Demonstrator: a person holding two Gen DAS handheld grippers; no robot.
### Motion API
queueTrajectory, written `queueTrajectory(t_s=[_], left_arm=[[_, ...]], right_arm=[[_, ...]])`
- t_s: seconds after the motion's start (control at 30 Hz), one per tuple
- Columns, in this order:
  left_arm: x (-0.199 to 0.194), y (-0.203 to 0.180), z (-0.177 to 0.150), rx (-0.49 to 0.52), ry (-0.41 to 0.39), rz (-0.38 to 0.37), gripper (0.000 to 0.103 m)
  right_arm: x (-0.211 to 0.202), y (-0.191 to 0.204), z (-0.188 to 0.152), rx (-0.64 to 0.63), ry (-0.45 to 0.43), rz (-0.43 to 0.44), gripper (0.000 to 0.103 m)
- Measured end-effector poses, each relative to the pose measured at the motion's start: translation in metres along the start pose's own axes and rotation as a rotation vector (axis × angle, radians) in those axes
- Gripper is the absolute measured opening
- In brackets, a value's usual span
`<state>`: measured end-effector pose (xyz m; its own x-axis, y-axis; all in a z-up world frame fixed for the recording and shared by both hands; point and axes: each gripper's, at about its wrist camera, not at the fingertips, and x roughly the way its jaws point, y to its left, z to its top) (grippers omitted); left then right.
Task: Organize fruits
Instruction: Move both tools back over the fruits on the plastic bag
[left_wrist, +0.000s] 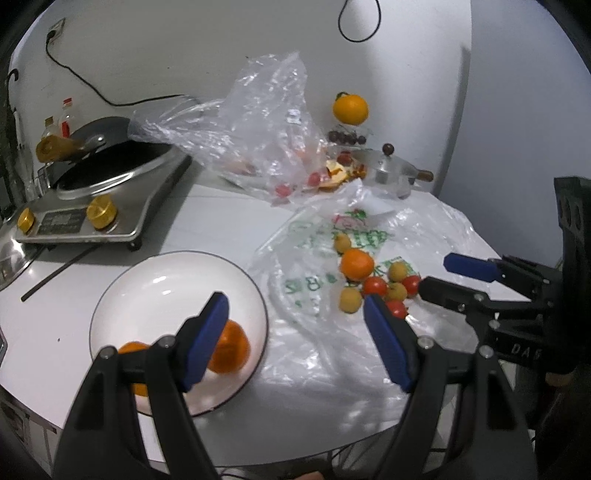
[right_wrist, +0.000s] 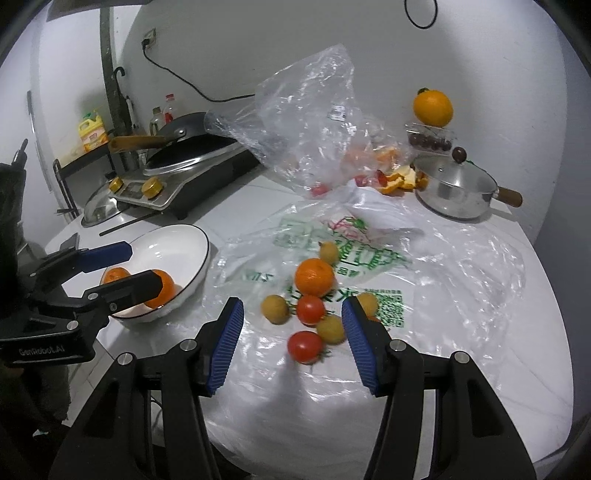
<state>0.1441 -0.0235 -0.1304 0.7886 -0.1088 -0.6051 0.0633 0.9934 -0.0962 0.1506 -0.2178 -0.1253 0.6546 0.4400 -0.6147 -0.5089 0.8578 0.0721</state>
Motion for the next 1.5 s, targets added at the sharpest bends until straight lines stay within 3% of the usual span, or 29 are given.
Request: queueTrajectory(t_s=[1.07,1.17,1.5], left_arm=[[0.066,-0.105,-0.007,0.208,0.115,-0.081,0.076],[0.075,-0.109,-0.007,0.224,0.139,-0.091,0.064],[0.1,-0.112,-0.013,0.233,0.206,-0.095,0.05]], right_arm=[[-0.009,-0.079,-0.03,0.095,-0.006,-0.027,0.058],[-0.007,-0.085,-0.03,0.102,-0.01,-0.026,0.058],[0.003,-0.092,-0.029,0.105,0.001,-0.004,0.054]])
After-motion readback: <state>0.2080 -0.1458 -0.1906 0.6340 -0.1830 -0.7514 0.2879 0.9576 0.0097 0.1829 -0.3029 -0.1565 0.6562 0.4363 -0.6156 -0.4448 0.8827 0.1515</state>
